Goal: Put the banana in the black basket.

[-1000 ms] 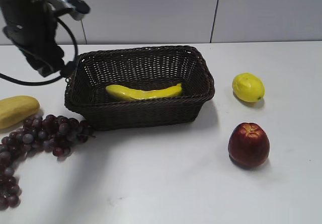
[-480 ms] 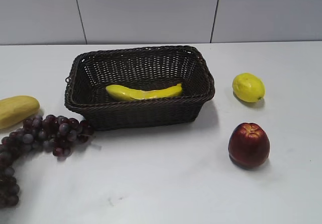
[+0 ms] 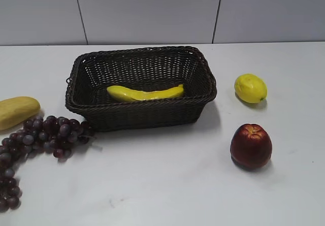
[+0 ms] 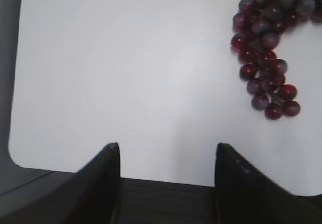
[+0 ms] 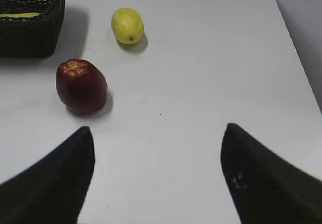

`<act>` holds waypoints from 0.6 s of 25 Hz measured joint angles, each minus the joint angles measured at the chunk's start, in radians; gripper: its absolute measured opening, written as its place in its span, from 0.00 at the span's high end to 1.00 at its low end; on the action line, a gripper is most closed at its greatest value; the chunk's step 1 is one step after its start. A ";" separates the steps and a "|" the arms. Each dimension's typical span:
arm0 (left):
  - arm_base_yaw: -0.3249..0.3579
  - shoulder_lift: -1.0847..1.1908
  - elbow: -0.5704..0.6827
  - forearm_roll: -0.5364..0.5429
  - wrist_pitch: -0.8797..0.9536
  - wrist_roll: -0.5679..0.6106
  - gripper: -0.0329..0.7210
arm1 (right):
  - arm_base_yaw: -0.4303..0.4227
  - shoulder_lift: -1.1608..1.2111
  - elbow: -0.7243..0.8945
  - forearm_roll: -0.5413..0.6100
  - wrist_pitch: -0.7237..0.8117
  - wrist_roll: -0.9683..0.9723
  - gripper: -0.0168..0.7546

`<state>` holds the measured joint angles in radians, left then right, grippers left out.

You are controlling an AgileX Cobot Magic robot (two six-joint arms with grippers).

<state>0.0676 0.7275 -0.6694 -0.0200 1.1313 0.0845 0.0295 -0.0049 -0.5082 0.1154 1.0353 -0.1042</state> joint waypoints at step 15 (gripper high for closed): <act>0.000 -0.606 0.159 -0.054 -0.081 0.004 0.19 | 0.000 0.000 0.000 0.000 0.000 0.000 0.21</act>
<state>0.0676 0.1219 -0.5108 -0.0739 1.0501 0.0884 0.0295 -0.0049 -0.5082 0.1154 1.0353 -0.1042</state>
